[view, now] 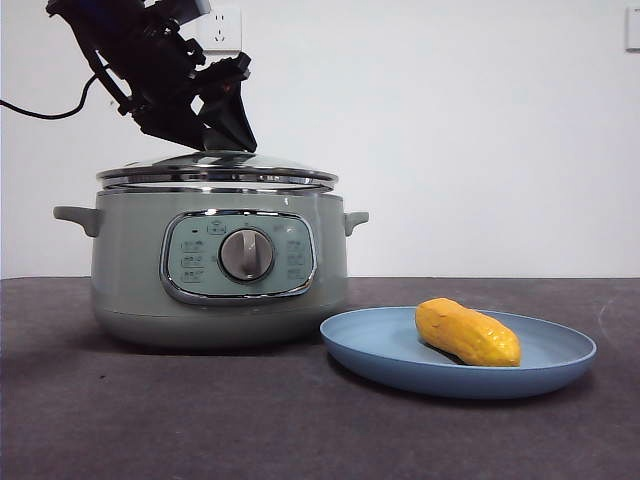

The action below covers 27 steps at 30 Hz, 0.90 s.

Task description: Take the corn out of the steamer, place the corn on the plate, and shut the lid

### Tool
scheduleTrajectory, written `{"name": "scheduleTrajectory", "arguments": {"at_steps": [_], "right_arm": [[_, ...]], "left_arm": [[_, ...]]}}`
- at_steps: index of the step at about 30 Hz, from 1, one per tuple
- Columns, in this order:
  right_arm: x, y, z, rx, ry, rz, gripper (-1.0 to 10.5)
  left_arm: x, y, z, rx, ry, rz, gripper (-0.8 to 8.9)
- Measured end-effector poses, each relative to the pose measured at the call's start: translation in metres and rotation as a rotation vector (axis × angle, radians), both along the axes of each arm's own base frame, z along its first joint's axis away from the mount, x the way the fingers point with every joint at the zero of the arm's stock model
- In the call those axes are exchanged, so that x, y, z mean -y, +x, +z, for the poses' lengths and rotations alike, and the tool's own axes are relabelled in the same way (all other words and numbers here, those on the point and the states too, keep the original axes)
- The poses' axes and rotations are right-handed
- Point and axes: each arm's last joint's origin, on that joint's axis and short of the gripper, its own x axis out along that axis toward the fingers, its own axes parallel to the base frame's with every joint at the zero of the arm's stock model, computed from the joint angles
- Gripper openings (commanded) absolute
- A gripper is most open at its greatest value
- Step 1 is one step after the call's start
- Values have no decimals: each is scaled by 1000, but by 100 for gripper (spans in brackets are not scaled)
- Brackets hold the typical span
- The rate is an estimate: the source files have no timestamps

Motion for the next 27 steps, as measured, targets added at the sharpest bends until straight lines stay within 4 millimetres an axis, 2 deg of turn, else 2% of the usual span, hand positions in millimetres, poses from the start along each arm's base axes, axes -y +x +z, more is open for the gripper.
{"name": "scheduleTrajectory", "arguments": {"at_steps": [8, 27], "right_arm": [[0, 0, 0, 3, -6, 4, 567], [0, 0, 0, 7, -15, 8, 567]], "left_arm": [[12, 2, -9, -5, 5, -17, -8], [12, 0, -7, -38, 55, 11, -8]]}}
